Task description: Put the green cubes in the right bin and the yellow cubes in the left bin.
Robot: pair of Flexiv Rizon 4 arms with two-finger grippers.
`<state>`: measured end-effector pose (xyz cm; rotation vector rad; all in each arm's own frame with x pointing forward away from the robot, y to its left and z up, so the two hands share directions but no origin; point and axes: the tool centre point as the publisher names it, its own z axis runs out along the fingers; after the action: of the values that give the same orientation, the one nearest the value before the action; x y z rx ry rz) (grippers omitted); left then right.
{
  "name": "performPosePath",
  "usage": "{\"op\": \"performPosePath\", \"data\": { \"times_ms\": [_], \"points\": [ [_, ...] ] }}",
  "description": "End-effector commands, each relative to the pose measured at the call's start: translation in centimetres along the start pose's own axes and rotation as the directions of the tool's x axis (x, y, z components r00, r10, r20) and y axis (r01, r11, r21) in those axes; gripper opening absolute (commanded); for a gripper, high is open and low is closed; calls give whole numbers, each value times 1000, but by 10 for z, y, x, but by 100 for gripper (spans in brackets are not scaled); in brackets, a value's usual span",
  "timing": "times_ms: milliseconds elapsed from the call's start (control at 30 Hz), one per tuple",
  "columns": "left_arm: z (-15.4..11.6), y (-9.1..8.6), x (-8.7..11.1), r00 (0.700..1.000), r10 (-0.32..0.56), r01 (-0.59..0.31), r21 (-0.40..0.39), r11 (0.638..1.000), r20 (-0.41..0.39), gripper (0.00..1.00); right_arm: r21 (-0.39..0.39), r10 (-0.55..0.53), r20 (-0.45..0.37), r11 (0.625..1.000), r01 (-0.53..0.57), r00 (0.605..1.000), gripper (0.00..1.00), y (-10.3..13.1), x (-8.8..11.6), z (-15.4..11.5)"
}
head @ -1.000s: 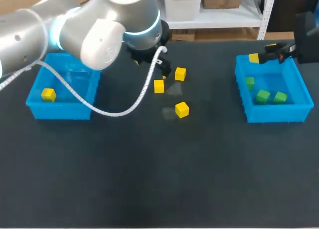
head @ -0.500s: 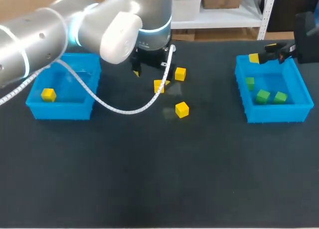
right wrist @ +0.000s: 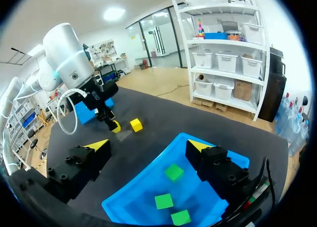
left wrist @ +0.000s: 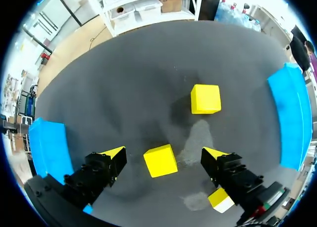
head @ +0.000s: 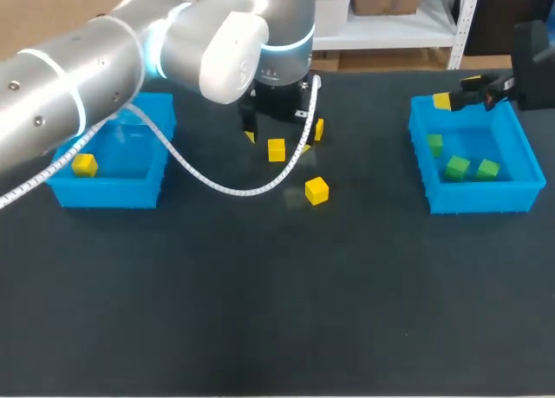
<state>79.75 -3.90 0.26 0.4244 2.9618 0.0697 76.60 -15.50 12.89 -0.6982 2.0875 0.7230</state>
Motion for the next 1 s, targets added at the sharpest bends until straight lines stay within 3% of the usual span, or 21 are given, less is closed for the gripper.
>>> {"op": "performPosePath", "data": {
  "times_ms": [33,600,633,700,1000],
  "points": [
    [7,-1,-3,999,-5,5,-5,1000,-32,100,-1,-1,1,1000,1,1000,100,0,0,-1],
    [17,6,15,997,17,-18,-18,1000,-72,100,-1,-1,1,1000,1,1000,100,0,0,-1],
    [16,7,17,997,17,-19,-19,1000,-73,49,-1,-1,1,1000,1,1000,100,0,0,-1],
    [16,8,19,997,25,-27,-25,999,-73,0,-1,-1,1,1000,1,1000,100,0,0,-1],
    [11,10,26,997,48,-49,-18,999,-68,0,-1,-1,1,1000,1,1000,100,0,0,-1]
  ]
}}
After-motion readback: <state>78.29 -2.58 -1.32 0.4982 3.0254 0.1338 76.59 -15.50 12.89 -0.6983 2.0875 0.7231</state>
